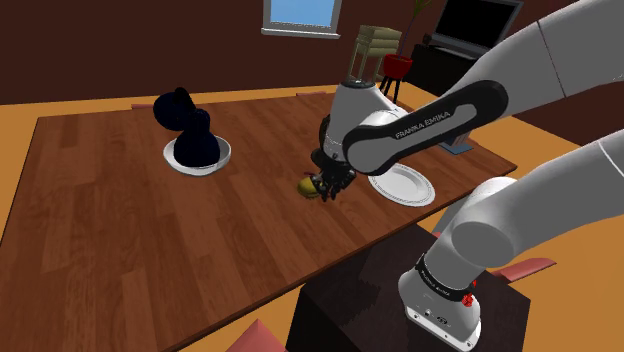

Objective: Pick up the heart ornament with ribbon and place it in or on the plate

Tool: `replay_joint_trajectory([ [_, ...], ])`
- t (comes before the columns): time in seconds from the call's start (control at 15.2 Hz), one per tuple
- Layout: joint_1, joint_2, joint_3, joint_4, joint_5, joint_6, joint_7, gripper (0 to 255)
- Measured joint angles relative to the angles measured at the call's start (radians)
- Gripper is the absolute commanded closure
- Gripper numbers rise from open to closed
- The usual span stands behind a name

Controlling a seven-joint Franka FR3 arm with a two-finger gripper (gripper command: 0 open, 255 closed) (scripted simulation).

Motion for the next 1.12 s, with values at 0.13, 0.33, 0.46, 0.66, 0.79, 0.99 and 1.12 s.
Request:
replay_joint_trajectory([
  [0.13, 0.003, -0.025, -0.006, 0.014, 0.003, -0.038, -0.006, 255],
  [0.33, 0.006, -0.063, -0.014, 0.028, 0.006, -0.09, -0.015, 255],
  [0.46, 0.009, -0.084, -0.018, 0.041, 0.008, -0.124, -0.018, 255],
  [0.66, 0.012, -0.117, -0.025, 0.064, 0.01, -0.18, -0.023, 255],
  [0.79, 0.013, -0.127, -0.027, 0.079, 0.01, -0.205, -0.024, 255],
  [0.99, -0.008, -0.191, -0.072, 0.04, -0.008, -0.228, -0.077, 255],
  [1.12, -0.027, -0.25, -0.11, -0.004, -0.026, -0.243, -0.122, 255],
])
